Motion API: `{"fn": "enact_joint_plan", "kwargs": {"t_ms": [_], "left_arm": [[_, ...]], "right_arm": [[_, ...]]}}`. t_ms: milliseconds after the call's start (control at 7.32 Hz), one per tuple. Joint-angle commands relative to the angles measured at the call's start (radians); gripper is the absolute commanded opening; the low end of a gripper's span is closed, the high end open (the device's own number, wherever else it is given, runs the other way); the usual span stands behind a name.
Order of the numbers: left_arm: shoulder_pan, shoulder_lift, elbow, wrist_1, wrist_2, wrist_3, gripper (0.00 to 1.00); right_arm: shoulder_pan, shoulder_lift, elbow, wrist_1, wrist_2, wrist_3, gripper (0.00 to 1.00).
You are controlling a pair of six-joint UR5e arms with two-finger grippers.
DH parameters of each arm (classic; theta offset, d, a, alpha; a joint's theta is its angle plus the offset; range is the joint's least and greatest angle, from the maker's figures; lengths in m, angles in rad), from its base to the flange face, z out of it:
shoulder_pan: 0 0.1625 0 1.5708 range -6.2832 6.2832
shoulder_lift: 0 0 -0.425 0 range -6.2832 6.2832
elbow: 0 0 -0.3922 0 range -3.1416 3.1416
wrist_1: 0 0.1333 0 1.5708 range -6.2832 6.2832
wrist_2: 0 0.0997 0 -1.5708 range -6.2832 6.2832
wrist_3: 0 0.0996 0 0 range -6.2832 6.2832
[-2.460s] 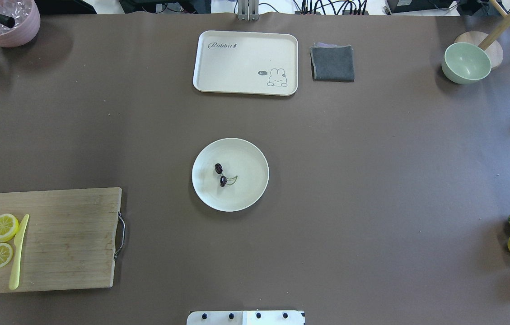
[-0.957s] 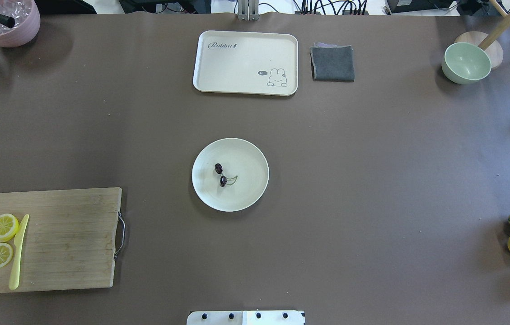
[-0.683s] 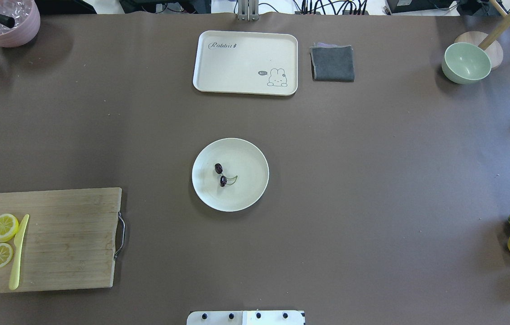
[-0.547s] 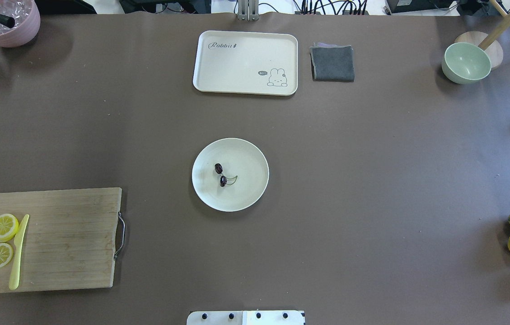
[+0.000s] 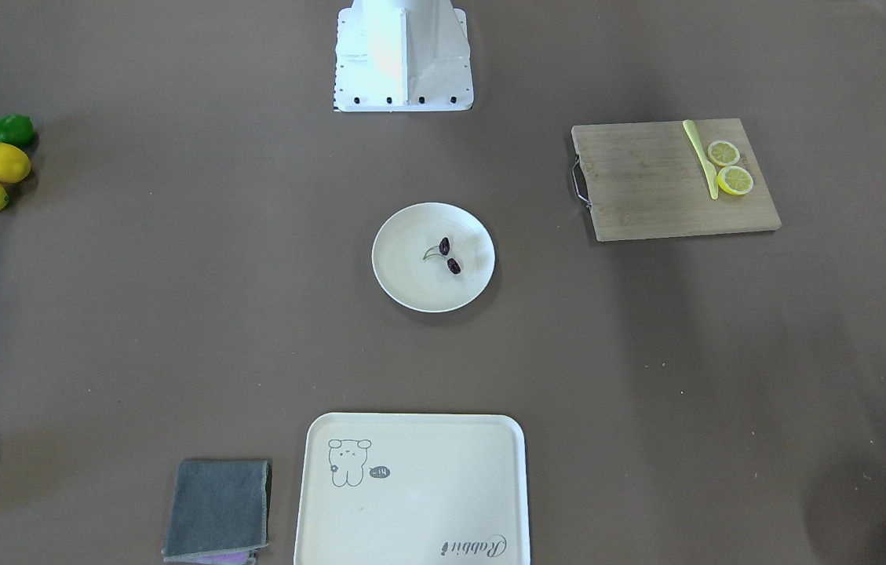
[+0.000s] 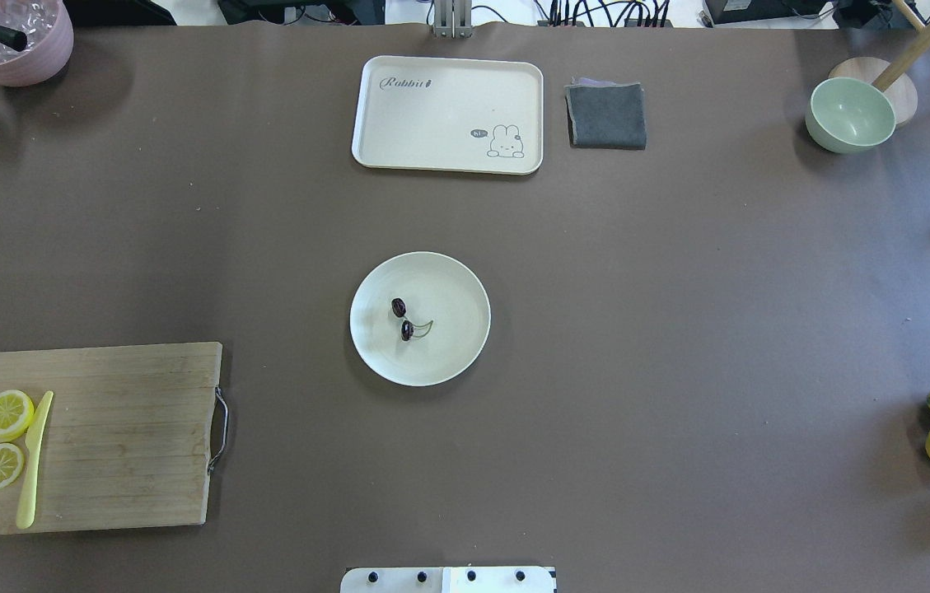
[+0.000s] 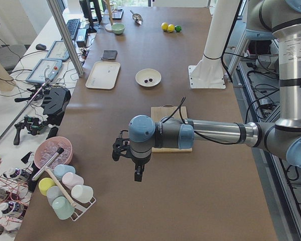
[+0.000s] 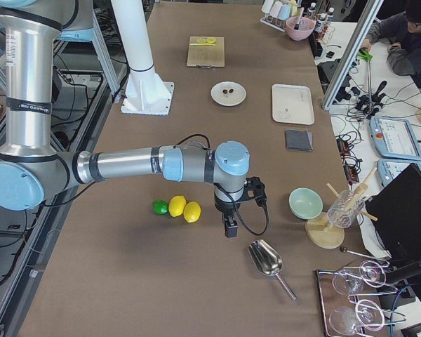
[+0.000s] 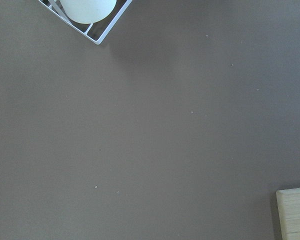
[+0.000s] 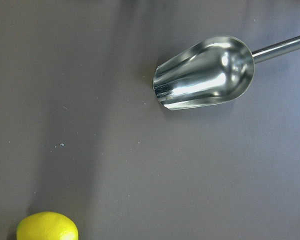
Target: Place red cherry on plate
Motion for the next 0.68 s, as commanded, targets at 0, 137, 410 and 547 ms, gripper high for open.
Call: {"fn": "enact_joint_plan", "kwargs": {"t_ms": [0,137,410,547], "left_arm": [[0.000,0.000,0.000,0.000,0.000,0.000,0.98],[0.000,0.000,0.000,0.000,0.001,0.000,0.98],[0.000,0.000,-0.006,0.000,0.001,0.000,0.98],[0.000,0.000,-0.006,0.000,0.001,0.000,0.98]], "right_arm": [[0.000,-0.002,0.001,0.000,0.000,-0.001,1.00],[0.000,-0.003,0.001,0.002,0.000,-0.001,1.00],[0.000,-0.003,0.001,0.002,0.000,-0.001,1.00],[0.000,-0.003,0.001,0.000,0.000,-0.001,1.00]]}}
